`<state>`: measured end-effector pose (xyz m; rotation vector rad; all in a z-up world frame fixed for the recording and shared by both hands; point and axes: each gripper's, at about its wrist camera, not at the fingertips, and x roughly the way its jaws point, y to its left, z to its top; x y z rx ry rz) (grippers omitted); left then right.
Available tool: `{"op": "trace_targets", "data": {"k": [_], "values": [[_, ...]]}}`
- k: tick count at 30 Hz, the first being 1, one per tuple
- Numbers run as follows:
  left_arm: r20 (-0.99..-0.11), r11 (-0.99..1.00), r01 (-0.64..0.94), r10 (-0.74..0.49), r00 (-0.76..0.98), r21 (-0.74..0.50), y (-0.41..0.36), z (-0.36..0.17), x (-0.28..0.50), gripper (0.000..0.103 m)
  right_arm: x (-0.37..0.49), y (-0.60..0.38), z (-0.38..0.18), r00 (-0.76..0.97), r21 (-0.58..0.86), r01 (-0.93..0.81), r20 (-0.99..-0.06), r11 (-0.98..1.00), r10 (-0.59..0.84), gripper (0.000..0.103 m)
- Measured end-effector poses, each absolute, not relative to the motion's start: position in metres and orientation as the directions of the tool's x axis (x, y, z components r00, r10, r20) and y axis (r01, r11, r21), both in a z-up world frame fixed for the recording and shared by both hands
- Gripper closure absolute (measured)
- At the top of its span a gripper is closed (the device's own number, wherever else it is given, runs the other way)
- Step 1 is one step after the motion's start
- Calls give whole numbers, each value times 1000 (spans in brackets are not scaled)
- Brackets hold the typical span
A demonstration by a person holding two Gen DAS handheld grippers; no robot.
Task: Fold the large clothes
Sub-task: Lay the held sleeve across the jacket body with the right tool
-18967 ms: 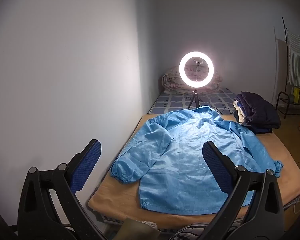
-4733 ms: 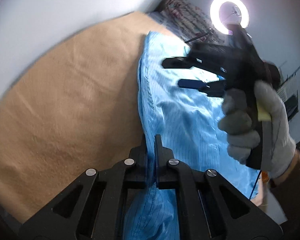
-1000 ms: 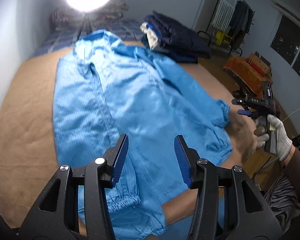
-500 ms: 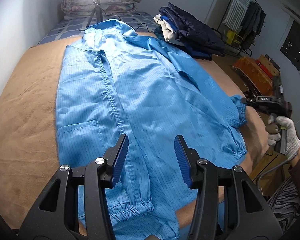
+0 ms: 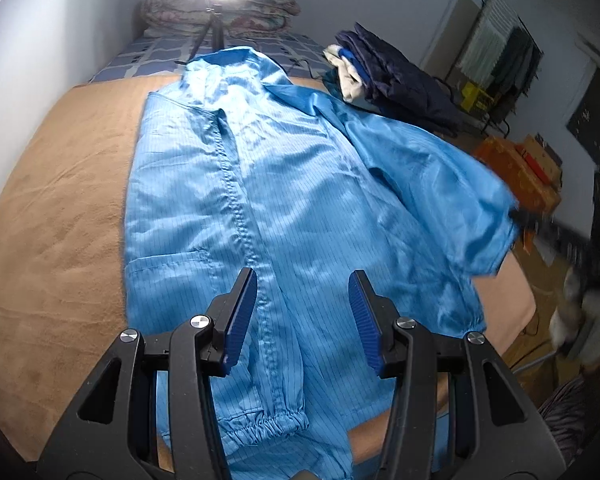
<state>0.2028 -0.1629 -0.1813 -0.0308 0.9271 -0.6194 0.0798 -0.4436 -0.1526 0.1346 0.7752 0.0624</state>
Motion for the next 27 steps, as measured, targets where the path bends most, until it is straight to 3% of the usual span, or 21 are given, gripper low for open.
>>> {"op": "trace_targets", "data": {"k": [11,17,19,20,22,27], "values": [[-733,844,388,-522,435,-371,-138,-184,215,54,60,-314,-220,478,109,-385,-826,916,299,98],[-755,831,390,-537,376,-397,-147,-199,212,54,40,-289,-251,349,95,-509,-886,856,306,96],[-762,822,398,-546,348,-407,-153,-205,209,54,39,-295,-248,345,124,-502,-879,856,330,90],[-766,817,402,-550,332,-412,-156,-208,207,54,37,-299,-244,352,140,-498,-869,856,347,77],[-773,800,411,-567,283,-436,-166,-216,202,54,35,-314,-227,374,199,-480,-834,854,405,67],[-802,765,457,-574,164,-454,-198,-239,177,54,38,-368,-194,481,318,-370,-739,873,473,60]]}}
